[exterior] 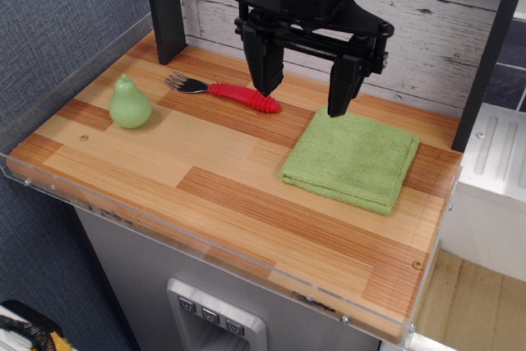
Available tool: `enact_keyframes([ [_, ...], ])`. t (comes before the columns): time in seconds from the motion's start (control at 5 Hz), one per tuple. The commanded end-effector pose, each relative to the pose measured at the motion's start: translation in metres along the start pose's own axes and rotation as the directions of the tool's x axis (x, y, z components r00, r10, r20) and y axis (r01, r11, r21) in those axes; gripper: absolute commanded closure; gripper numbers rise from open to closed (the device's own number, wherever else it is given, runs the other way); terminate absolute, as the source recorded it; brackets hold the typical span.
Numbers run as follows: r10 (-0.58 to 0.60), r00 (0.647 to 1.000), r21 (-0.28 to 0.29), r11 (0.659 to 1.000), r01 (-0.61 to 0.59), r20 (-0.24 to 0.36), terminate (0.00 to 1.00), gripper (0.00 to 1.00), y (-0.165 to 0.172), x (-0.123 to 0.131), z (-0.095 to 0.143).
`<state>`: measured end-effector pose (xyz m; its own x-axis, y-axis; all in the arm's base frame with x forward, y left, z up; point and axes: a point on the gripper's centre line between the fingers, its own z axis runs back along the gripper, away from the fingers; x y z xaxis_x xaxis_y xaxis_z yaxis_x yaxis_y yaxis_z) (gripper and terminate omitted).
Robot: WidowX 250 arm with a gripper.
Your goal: Put the pear right under the napkin.
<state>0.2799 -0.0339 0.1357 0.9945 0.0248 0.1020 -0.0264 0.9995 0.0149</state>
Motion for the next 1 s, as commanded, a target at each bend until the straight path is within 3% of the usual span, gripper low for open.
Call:
enact_keyframes([
  [0.0,0.000,1.000,0.000,1.000,0.000,0.000,0.00,0.00,0.000,0.000,0.000],
  [0.4,0.091,0.995,0.016,0.996,-0.091,-0.030,0.00,0.00,0.043,0.013,-0.002],
  [0.8,0.324,0.946,0.168,0.932,-0.321,0.005,0.00,0.00,0.117,0.023,-0.020],
])
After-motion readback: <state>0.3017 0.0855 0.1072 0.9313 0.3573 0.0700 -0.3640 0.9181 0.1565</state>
